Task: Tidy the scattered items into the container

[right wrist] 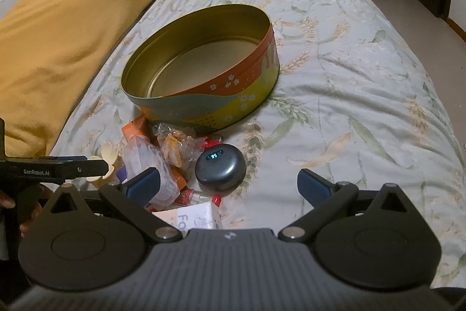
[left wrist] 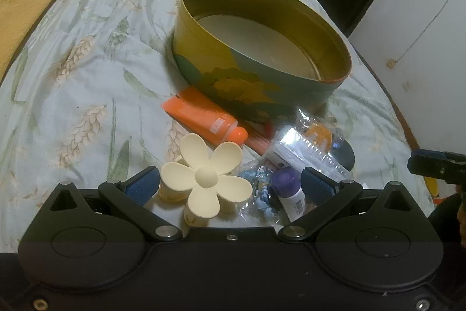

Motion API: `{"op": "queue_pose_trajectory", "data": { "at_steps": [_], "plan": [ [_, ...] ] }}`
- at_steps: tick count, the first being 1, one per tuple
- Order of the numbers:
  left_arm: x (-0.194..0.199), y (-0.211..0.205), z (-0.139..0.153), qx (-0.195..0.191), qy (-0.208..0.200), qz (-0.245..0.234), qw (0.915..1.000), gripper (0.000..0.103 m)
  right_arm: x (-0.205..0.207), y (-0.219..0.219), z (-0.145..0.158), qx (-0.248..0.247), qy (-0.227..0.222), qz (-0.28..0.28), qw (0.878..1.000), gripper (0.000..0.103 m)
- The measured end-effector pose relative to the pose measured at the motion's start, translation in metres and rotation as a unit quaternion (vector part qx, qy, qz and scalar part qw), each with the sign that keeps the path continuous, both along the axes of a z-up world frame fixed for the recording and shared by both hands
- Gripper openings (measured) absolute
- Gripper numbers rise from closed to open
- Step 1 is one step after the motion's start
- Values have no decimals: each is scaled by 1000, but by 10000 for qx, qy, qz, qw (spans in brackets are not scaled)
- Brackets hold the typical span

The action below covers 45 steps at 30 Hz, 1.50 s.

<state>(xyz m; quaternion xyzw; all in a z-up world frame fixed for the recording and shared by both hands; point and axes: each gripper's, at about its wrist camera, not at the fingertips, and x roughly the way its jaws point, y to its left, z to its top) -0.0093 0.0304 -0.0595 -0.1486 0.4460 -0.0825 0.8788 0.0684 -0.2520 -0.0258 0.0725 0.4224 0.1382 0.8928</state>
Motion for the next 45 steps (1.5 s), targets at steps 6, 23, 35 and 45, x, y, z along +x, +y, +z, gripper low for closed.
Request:
{"op": "queue_pose_trajectory", "data": {
  "at_steps": [6,23,35,45],
  "plan": [
    [-1,-5,5,85,61,-158,9998,103,1,-2,-1,90,4,-33,10000,103],
    [-6,-24,38,673,250,-1030,9921,103,-1,-8,2,352,-59,-70,9993,103],
    [-16,-36,46,866,307,-1531,9839,103,1,-2,-2,292,75,80,9995,103],
    [-40,-69,32,740,462,-1965,9766,103,1,0,-3,232,126,147,9995,103]
  ]
}}
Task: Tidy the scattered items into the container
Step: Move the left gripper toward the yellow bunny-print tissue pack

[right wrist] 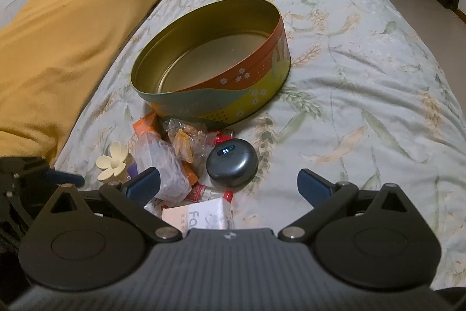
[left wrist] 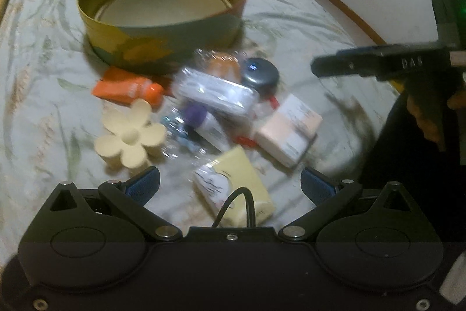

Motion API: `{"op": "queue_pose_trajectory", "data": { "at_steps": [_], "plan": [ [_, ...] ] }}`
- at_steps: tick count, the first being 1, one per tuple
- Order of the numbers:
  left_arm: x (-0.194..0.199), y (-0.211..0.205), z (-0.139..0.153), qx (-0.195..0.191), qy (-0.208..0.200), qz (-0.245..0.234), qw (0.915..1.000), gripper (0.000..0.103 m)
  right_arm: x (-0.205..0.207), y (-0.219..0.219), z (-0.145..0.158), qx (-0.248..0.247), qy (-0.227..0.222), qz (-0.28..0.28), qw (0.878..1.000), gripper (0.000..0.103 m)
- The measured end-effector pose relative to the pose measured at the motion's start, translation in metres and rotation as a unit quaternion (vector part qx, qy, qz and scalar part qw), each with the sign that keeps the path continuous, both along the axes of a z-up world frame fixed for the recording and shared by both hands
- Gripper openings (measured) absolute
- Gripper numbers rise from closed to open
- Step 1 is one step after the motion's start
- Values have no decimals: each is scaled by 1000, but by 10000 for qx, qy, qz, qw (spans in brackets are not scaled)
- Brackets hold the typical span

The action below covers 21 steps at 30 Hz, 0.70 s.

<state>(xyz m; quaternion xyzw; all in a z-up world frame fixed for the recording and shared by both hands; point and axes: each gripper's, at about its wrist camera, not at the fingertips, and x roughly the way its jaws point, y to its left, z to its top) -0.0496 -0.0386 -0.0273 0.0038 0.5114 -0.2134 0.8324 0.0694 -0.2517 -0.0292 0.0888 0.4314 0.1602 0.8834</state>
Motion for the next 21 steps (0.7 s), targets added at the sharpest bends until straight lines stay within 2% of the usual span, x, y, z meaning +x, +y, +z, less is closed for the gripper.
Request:
{"op": "queue_pose_trajectory", "data": {
  "at_steps": [9,21],
  "plan": [
    [-11,-7,-18,-322,235,195,9990,102,-1,0,0,-3,-6,2,10000,103],
    [1,0,-24,-311,309,908,9949,100,-1,1,-1,-18,-4,16,10000,103]
  ]
}}
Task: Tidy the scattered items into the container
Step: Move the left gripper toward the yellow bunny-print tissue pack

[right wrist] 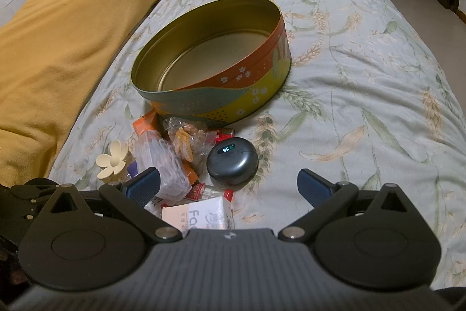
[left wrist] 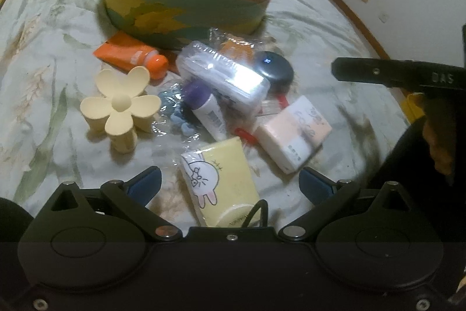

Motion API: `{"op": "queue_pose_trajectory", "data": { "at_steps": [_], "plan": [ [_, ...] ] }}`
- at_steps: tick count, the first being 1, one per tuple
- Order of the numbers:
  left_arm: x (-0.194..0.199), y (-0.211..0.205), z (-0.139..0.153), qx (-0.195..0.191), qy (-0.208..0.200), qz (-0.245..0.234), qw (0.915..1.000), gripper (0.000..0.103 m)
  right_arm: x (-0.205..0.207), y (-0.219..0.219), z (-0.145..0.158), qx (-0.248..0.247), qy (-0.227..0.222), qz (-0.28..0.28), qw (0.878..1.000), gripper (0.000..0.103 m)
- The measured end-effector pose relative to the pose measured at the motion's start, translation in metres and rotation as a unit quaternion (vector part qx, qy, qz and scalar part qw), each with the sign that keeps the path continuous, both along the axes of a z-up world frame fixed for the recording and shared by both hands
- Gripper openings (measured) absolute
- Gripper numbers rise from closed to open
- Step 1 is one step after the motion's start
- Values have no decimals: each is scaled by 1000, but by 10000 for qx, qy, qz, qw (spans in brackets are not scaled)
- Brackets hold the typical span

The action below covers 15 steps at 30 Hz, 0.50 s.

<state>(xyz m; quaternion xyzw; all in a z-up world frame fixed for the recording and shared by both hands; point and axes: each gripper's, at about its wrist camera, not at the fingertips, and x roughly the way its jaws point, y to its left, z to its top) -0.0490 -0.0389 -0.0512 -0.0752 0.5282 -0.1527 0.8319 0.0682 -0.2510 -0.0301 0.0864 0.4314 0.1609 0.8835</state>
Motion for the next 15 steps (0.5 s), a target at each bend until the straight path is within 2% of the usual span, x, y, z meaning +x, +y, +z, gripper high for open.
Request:
{"op": "queue_pose_trajectory", "data": {
  "at_steps": [3,9,15],
  "plan": [
    [4,1,-5,27,127,166,9998,97,0,0,0,-2,3,4,10000,103],
    [4,-3,-11,46,219,174,9996,92,1,0,0,-10,7,7,10000,103],
    [5,-4,-20,71,409,331,9986,83,0,0,0,-38,13,9,10000,103]
  ]
}}
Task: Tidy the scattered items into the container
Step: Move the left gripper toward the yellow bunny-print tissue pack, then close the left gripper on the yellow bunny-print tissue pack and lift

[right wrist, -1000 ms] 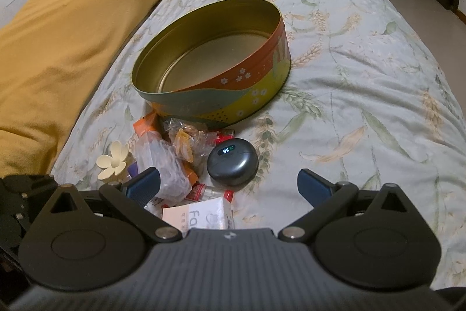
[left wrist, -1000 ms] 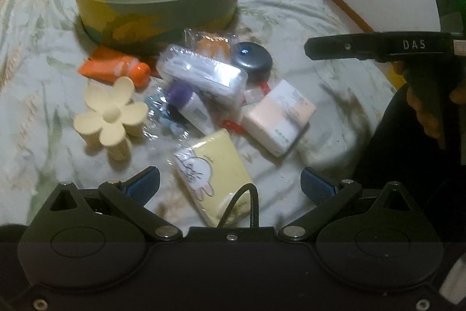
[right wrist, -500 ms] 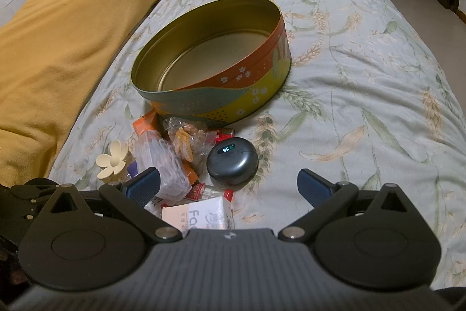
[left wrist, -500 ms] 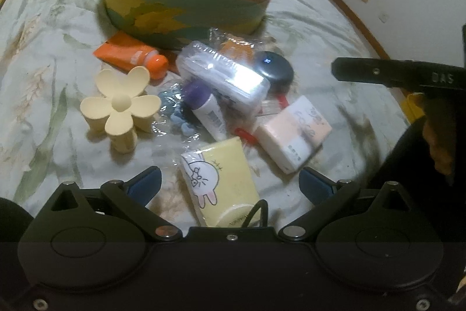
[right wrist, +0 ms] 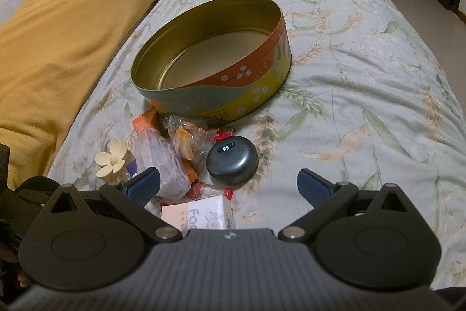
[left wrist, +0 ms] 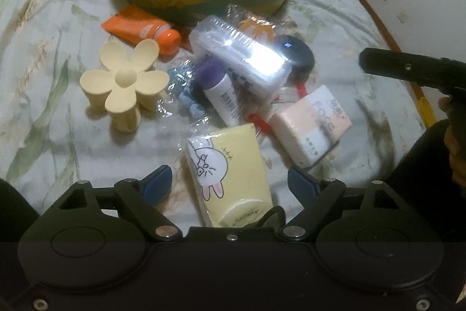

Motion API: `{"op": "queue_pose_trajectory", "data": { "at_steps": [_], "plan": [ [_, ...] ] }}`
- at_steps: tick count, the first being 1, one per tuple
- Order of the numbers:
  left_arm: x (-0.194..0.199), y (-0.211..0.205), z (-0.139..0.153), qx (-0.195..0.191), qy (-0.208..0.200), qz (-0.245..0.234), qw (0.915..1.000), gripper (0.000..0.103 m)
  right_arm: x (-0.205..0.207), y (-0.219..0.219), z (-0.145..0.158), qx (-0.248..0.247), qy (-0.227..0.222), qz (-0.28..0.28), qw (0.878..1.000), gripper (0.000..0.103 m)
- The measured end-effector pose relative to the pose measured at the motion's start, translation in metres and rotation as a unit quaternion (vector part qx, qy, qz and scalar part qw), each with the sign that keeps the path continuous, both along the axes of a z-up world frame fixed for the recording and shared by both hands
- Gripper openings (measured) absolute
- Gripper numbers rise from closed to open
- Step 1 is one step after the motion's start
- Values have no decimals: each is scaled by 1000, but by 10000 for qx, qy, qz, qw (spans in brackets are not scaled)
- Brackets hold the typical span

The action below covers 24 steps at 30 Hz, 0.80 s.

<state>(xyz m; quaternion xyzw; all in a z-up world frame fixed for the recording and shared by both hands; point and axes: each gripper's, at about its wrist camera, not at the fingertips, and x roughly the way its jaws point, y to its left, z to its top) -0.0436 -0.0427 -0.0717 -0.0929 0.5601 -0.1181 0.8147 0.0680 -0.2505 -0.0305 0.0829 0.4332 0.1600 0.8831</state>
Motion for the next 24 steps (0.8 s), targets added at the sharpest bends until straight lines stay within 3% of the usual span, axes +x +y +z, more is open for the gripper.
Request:
{"op": "queue_pose_trajectory", "data": {
  "at_steps": [4,8,24],
  "plan": [
    [1,0,-4,33,102,69,9999,74,0,1,0,-8,3,6,10000,103],
    [0,-1,-5,-72,151,-27,9999,51,0,1,0,-10,4,5,10000,103],
    [-4,6,10,-161,-59,40,9998,45,-1,2,-2,-28,10,26,10000,103]
  ]
}}
